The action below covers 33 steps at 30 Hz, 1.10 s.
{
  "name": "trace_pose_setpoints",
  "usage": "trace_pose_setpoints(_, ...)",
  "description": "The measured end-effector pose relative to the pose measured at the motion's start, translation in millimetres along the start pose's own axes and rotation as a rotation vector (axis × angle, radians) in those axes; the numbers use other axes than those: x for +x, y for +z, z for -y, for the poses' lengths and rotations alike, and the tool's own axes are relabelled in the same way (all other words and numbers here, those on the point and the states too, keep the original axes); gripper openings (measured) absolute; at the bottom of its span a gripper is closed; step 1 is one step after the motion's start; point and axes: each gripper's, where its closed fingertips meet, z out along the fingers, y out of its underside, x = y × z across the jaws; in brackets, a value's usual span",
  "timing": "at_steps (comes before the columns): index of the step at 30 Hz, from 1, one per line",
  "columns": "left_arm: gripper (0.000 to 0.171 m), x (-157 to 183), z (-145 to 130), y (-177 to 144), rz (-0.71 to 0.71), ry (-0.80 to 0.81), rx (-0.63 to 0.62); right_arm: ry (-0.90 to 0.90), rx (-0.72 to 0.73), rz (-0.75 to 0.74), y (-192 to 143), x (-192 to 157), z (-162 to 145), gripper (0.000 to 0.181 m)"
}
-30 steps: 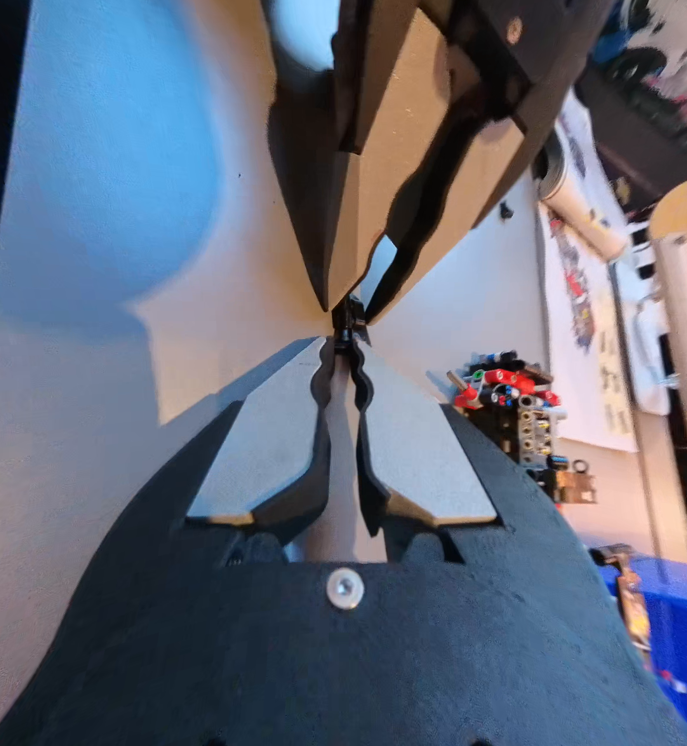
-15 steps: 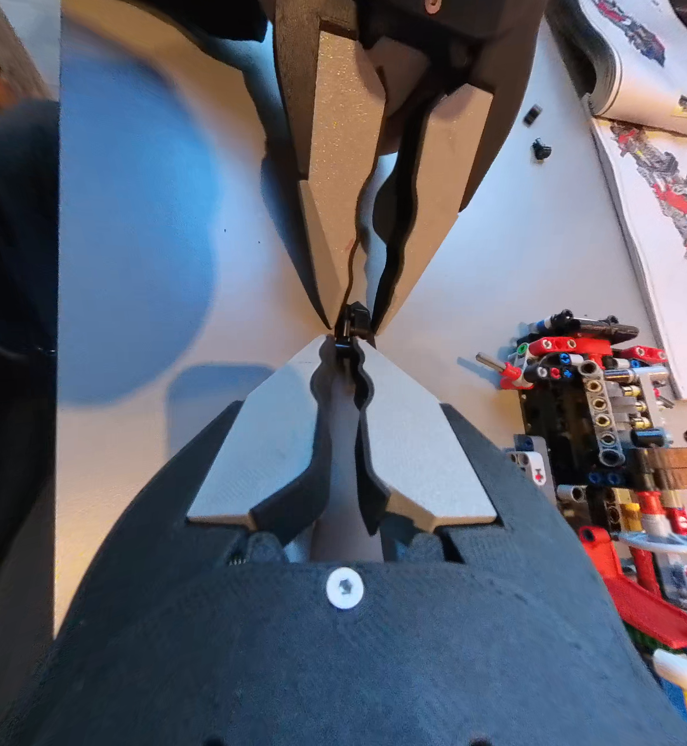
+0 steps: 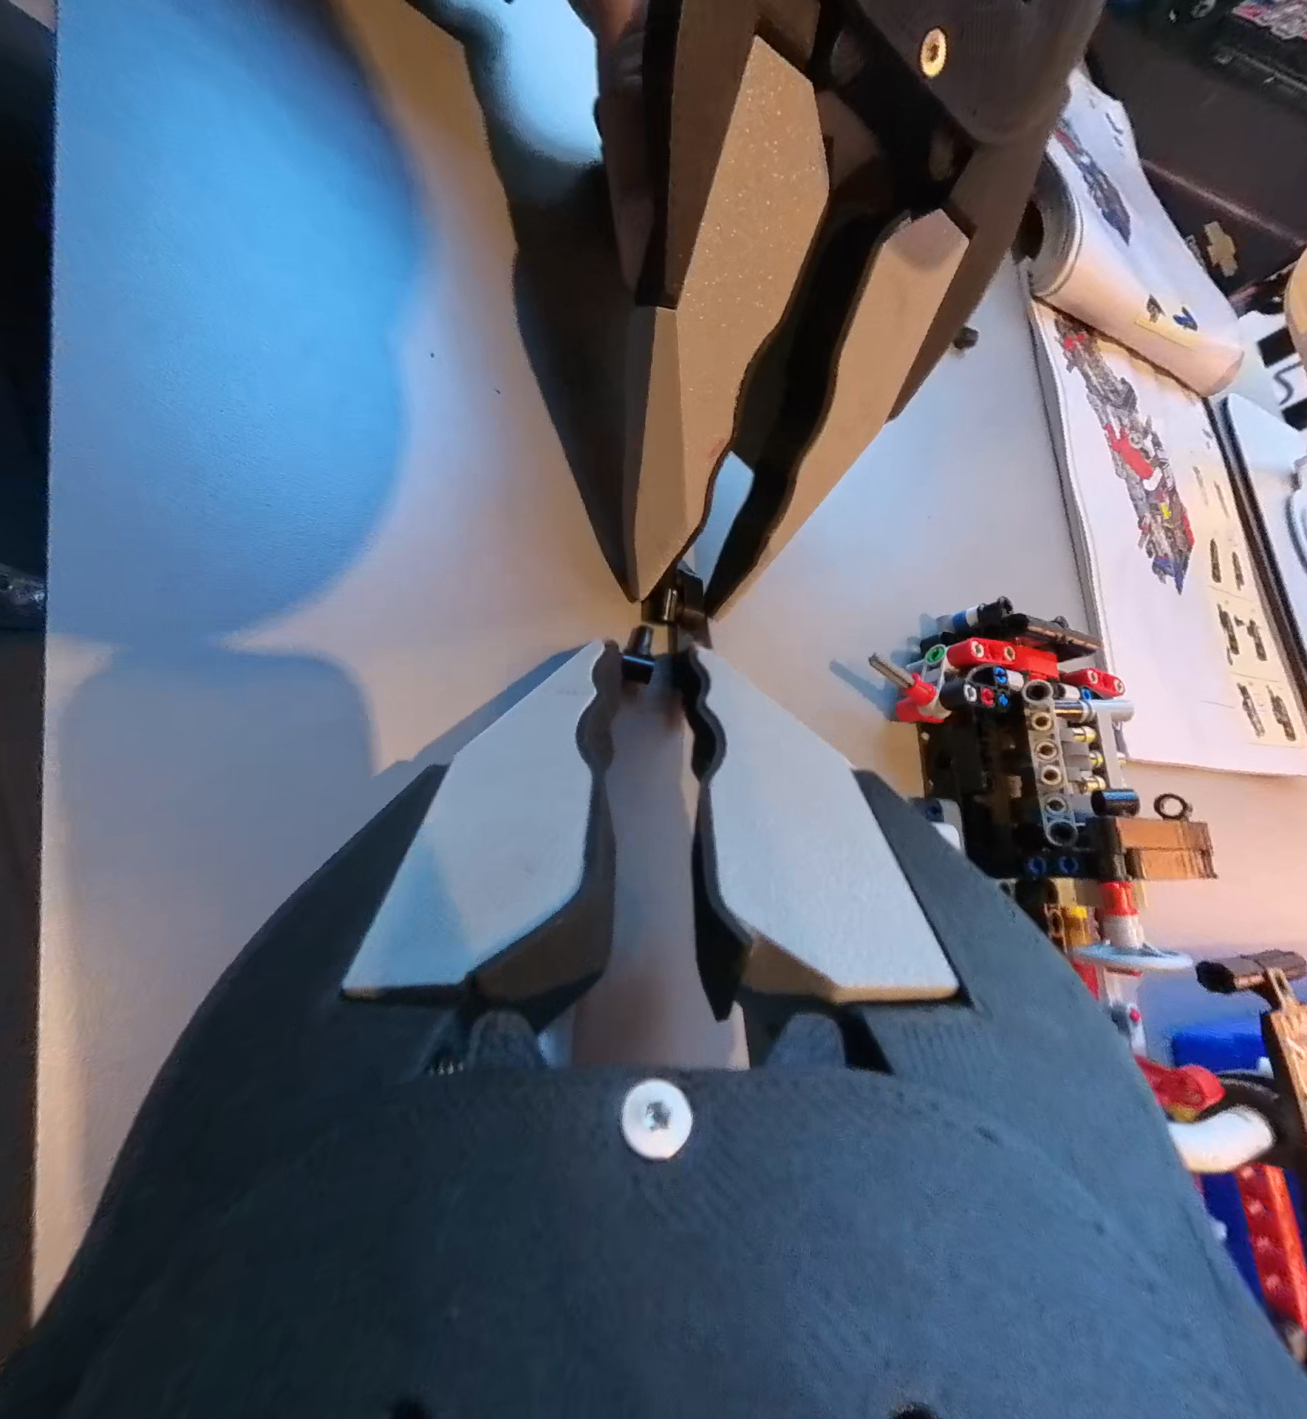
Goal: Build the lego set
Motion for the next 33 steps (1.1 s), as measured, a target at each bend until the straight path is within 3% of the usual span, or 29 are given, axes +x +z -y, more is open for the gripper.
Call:
trace_pose_setpoints(15,0.032,9.8,-1.3,-3.4,-0.068,0.011,0.003,0.060,0.037,0.047,-10.1,-4.1,-0.2,0.015)
trace_pose_setpoints(19,0.017,8.4,-2.8,-3.4,-0.057,0.006,-0.003,0.109,0.050,0.078,-11.4,-3.7,1.6,0.017)
trace_pose_setpoints(23,0.015,8.1,-2.6,-2.9,-0.054,0.004,-0.003,0.139,0.066,0.105,-9.5,-4.5,7.7,0.022)
trace_pose_setpoints(33,0.012,2.0,3.2,-8.1,-0.224,-0.426,0.065,-0.091,-0.023,-0.069,11.6,8.7,11.4,0.005)
